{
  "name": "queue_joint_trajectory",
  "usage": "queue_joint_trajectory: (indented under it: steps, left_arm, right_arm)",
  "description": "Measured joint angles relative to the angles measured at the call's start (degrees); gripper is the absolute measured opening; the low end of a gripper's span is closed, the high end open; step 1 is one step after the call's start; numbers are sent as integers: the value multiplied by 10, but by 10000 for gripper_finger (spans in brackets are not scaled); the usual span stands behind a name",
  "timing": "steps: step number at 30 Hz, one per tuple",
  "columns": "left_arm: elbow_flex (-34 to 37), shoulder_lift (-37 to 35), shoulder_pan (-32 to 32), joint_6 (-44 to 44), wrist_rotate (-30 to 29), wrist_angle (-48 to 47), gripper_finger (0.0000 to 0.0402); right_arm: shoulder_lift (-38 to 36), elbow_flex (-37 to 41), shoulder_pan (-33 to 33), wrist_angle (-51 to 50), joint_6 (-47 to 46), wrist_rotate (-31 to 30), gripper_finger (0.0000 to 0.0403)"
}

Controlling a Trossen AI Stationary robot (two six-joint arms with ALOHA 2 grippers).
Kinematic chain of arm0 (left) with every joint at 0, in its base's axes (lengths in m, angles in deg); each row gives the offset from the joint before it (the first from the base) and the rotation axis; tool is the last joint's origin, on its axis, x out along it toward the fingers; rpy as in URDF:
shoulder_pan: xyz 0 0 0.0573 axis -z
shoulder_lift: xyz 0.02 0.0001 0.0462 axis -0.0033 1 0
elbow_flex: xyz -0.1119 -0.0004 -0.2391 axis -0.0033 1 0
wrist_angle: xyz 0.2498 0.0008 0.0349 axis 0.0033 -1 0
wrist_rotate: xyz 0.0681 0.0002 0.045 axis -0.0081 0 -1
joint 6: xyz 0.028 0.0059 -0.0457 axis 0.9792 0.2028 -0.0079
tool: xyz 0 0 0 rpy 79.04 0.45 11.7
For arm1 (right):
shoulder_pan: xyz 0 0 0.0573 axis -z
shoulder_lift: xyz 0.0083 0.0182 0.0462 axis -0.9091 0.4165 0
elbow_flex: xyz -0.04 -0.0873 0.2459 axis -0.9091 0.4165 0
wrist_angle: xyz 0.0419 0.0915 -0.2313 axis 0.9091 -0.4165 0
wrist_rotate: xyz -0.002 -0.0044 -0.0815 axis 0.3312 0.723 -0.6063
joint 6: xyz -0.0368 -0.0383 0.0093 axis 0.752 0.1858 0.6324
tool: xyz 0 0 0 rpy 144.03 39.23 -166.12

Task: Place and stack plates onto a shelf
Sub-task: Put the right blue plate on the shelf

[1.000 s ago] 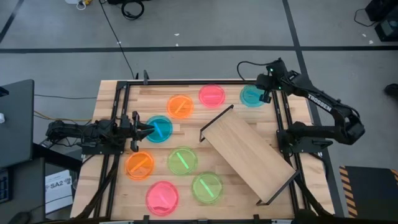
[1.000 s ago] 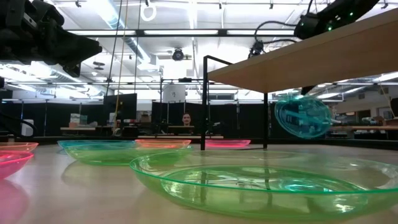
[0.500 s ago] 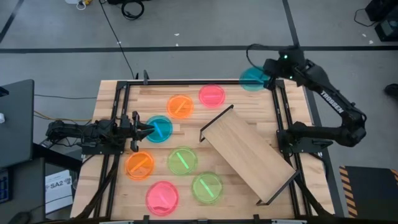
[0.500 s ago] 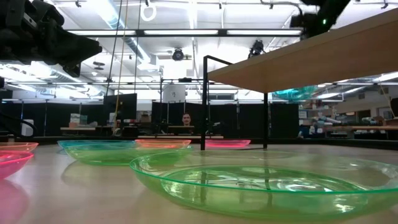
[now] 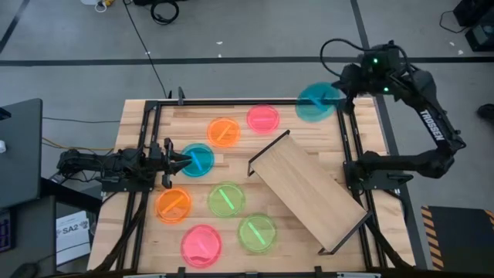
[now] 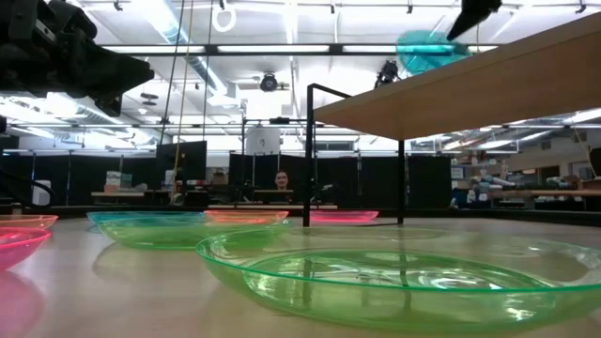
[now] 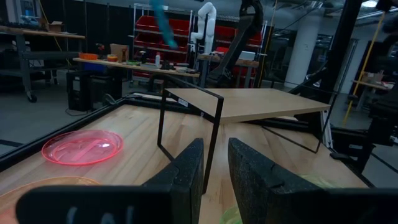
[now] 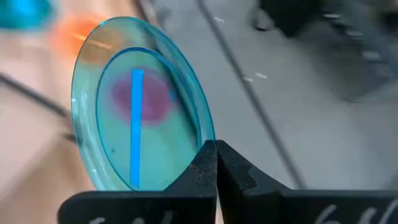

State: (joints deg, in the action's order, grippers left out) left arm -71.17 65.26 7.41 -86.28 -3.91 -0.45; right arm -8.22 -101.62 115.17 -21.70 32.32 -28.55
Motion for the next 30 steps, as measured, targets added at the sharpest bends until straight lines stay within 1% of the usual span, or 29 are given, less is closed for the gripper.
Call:
queue_joint_trajectory:
  steps: [5, 8, 12, 16, 24, 28, 30]
  left_arm:
    - [0, 0, 0, 0, 0, 0, 79]
    - [0, 0, 0, 0, 0, 0, 79]
    - [0, 0, 0, 0, 0, 0, 79]
    - [0, 0, 0, 0, 0, 0, 79]
    - [0, 0, 0, 0, 0, 0, 79]
    - [0, 0, 0, 0, 0, 0, 79]
    - [0, 0, 0, 0, 0, 0, 79]
  right_arm:
    - [1, -7, -33, -35, -63, 121, 2]
    - [8, -7, -61, -59, -102, 155, 2]
    - [24, -6, -107, -84, -156, 153, 2]
    - [48, -6, -158, -89, -194, 152, 2]
    - [110, -5, -245, -93, -197, 149, 2]
    - [143, -5, -274, -100, -196, 146, 2]
    - [160, -5, -284, -106, -196, 135, 2]
